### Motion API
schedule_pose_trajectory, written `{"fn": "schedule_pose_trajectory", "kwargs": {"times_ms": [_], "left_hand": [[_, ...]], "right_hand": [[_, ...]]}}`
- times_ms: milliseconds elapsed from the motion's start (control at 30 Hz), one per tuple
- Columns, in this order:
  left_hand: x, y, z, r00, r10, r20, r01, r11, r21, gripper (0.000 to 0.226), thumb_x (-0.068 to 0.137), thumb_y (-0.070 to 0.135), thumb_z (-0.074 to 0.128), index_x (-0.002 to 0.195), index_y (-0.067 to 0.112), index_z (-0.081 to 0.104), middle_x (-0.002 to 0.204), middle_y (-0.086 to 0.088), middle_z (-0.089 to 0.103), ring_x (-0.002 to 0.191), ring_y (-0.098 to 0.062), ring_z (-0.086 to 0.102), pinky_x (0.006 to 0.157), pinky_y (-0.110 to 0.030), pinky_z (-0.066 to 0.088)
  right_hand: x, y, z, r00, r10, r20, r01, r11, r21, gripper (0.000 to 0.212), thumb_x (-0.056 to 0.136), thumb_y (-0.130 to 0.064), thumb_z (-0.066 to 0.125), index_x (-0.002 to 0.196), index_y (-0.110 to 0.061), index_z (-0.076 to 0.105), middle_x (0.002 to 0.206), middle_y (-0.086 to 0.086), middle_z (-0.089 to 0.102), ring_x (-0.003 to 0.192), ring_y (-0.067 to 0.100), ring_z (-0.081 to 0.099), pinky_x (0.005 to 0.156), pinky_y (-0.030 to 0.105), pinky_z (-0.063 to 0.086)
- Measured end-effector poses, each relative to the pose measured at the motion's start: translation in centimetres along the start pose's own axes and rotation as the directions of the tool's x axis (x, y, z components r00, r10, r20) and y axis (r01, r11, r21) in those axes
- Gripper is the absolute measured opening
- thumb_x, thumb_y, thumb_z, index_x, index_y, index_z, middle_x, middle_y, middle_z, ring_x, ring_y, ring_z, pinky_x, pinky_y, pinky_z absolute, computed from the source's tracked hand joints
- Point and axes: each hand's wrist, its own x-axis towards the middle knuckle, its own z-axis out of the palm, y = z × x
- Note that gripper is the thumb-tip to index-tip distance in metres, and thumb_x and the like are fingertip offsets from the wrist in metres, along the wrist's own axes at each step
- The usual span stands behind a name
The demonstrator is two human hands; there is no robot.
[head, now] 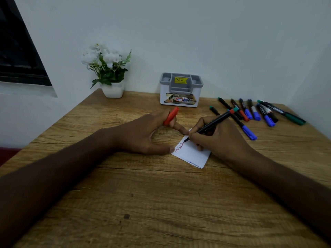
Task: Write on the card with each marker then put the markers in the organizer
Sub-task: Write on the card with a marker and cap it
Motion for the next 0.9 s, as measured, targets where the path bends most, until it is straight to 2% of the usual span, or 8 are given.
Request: {"fn": "schedule_pose_trajectory", "kwargs": {"times_ms": [167,300,367,467,567,633,733,900], "left_hand": [[0.2,-0.3,0.1,1.000,-0.001,0.007,0.001,1.000,-0.013,0.067,0.088,0.058,0.078,0.138,0.041,0.037,0.123,0.041,0.040,0.119,0.013,0.045,0.096,-0.018,0.039],[0.1,0.0,0.0,1.000,-0.006,0.015,0.006,1.000,-0.018,0.068,0.085,0.061,0.076,0.135,0.053,0.030,0.127,0.039,0.040,0.122,0.013,0.043,0.101,-0.020,0.040],[0.1,0.2,-0.1,1.000,-0.017,0.024,0.017,1.000,-0.017,0.076,0.085,0.062,0.074,0.142,0.053,0.025,0.136,0.031,0.040,0.124,0.020,0.038,0.103,-0.015,0.036],[0.1,0.3,-0.1,0.999,-0.022,0.030,0.022,0.999,-0.022,0.086,0.088,0.059,0.078,0.153,0.045,0.025,0.148,0.022,0.041,0.127,0.014,0.040,0.109,-0.017,0.036],[0.0,0.6,-0.2,1.000,-0.023,0.016,0.024,0.999,-0.032,0.072,0.089,0.053,0.081,0.143,0.044,0.034,0.145,0.023,0.046,0.129,0.009,0.043,0.110,-0.025,0.043],[0.0,0.8,-0.2,1.000,-0.015,-0.004,0.015,0.997,-0.073,0.060,0.089,0.048,0.083,0.130,0.040,0.041,0.143,0.027,0.053,0.129,0.005,0.048,0.109,-0.026,0.045],[0.0,1.1,-0.2,0.999,0.022,-0.037,-0.026,0.993,-0.111,0.054,0.089,0.037,0.085,0.124,0.037,0.044,0.137,0.030,0.061,0.130,0.004,0.053,0.105,-0.017,0.044],[-0.1,1.2,-0.1,0.999,0.038,-0.035,-0.042,0.992,-0.122,0.051,0.089,0.034,0.085,0.119,0.034,0.045,0.137,0.029,0.063,0.132,0.000,0.054,0.110,-0.032,0.046]], "right_hand": [[0.1,0.0,0.0,1.000,0.010,-0.007,-0.010,1.000,0.013,0.008,0.087,-0.018,0.081,0.080,-0.022,0.078,0.078,-0.003,0.080,0.067,0.009,0.075,0.063,0.016,0.058],[0.1,-0.1,-0.2,0.999,0.039,0.015,-0.040,0.998,0.043,0.008,0.087,-0.020,0.080,0.080,-0.017,0.077,0.078,-0.003,0.079,0.066,0.005,0.072,0.061,0.015,0.057],[0.4,-0.2,-0.4,0.997,0.074,0.024,-0.077,0.986,0.145,0.007,0.090,-0.016,0.078,0.087,-0.009,0.077,0.077,0.002,0.079,0.065,0.005,0.072,0.061,0.015,0.056],[0.8,-0.3,-1.1,0.996,0.091,0.001,-0.087,0.951,0.296,0.010,0.091,-0.009,0.080,0.099,-0.008,0.075,0.083,0.009,0.081,0.069,0.016,0.077,0.066,0.022,0.063],[0.9,0.3,-1.4,0.998,0.058,0.006,-0.057,0.943,0.327,0.009,0.088,-0.008,0.083,0.093,-0.009,0.076,0.084,0.012,0.082,0.074,0.022,0.079,0.070,0.029,0.065],[1.0,0.8,-1.6,0.998,0.060,0.023,-0.064,0.943,0.327,0.007,0.086,-0.002,0.082,0.086,-0.008,0.077,0.083,0.013,0.081,0.077,0.024,0.079,0.075,0.033,0.062],[1.2,1.2,-1.7,0.997,0.053,0.051,-0.065,0.961,0.269,0.008,0.083,0.001,0.079,0.087,-0.006,0.080,0.087,0.011,0.082,0.087,0.027,0.080,0.084,0.037,0.065],[1.1,1.3,-1.3,0.999,-0.014,0.030,0.010,0.990,0.144,0.009,0.089,-0.006,0.077,0.084,-0.013,0.081,0.081,0.006,0.080,0.067,0.017,0.073,0.068,0.030,0.062]]}}
